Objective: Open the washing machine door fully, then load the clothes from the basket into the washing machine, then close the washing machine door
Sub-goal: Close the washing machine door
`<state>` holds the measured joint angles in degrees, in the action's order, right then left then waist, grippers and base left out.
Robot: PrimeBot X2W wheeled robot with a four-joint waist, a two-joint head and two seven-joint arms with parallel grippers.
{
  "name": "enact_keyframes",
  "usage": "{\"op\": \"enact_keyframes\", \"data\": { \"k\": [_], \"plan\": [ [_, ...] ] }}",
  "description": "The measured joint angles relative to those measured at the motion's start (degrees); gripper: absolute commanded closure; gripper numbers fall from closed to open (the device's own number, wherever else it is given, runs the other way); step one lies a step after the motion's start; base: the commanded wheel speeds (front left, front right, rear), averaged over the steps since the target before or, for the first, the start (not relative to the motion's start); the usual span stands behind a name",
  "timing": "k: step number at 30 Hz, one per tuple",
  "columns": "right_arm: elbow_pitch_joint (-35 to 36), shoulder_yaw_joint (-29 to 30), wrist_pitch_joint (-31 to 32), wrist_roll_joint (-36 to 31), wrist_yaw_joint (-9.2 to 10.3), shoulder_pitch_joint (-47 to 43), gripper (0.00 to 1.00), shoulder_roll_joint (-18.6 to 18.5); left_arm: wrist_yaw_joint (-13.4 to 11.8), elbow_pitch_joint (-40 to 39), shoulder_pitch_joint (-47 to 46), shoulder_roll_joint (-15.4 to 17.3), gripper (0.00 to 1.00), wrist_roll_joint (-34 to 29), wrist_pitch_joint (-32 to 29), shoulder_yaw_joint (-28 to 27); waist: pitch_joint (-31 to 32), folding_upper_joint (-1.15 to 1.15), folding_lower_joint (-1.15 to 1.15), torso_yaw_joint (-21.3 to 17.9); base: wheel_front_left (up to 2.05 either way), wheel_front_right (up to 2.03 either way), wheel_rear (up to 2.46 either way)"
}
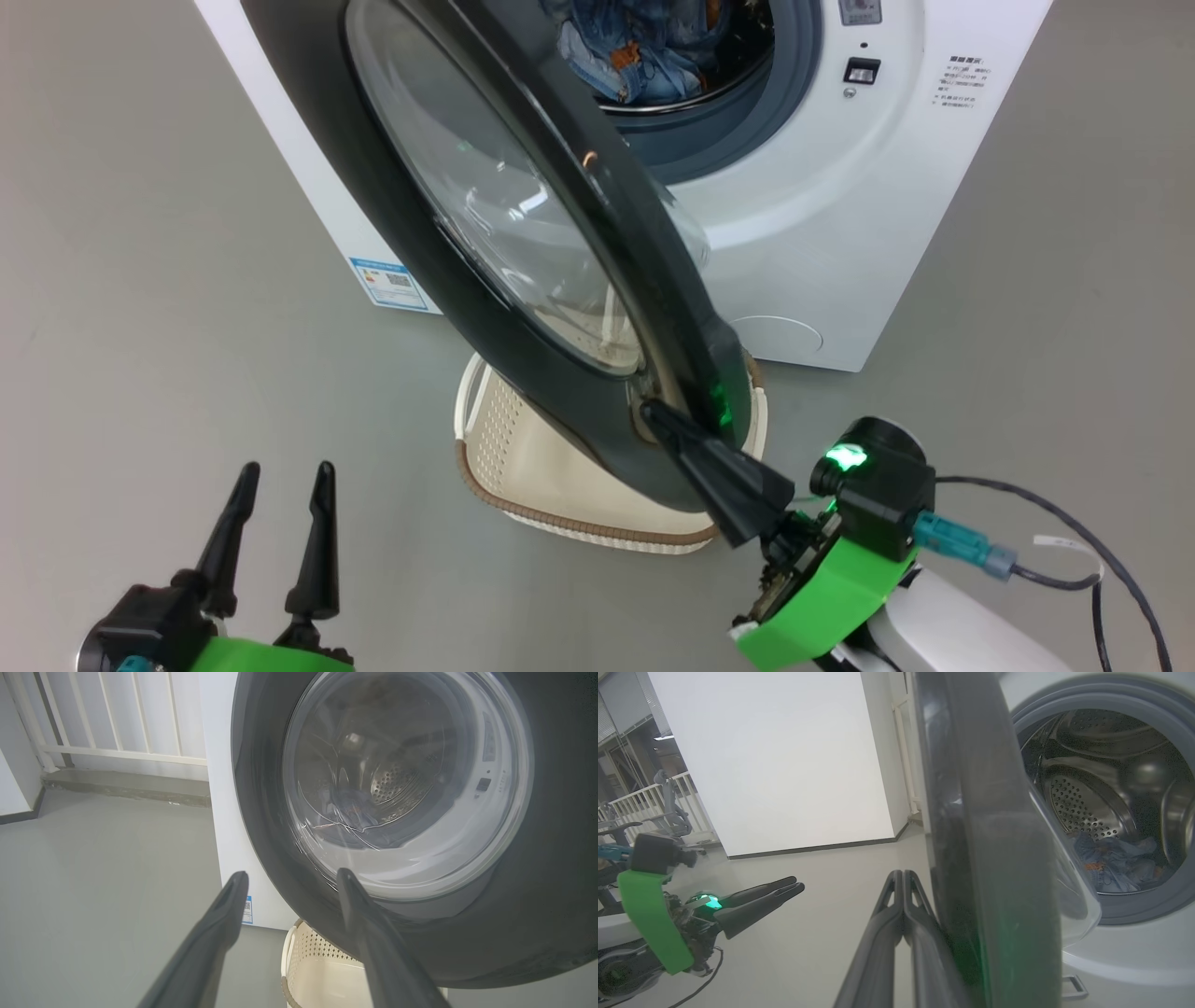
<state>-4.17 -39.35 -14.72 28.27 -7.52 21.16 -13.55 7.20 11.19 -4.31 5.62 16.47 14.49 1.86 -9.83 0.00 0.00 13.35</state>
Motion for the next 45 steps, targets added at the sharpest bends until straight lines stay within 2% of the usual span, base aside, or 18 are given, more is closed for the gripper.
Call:
{"op": "enact_keyframes", "data": {
  "k": [18,27,45],
  "plan": [
    [-4.5,11.5,0.0,-1.1,0.0,5.2,1.0,0.1,0.0,-1.4,-2.8,-0.5,0.0,-1.0,0.1,1.6,-3.5,0.0,0.0,0.3,0.0,0.0,0.0],
    [-7.0,14.8,0.0,-1.1,0.0,10.3,1.0,-1.9,0.0,-2.1,-5.6,-1.2,0.0,-1.0,0.1,2.7,-6.6,0.0,0.01,1.6,0.0,0.0,0.0],
    [-12.7,22.8,0.0,-1.6,-0.01,19.6,1.0,-2.8,0.0,-3.4,-9.2,-2.4,0.0,-1.5,0.2,4.7,-11.4,0.0,0.01,4.2,0.0,0.0,0.0]
  ]
}}
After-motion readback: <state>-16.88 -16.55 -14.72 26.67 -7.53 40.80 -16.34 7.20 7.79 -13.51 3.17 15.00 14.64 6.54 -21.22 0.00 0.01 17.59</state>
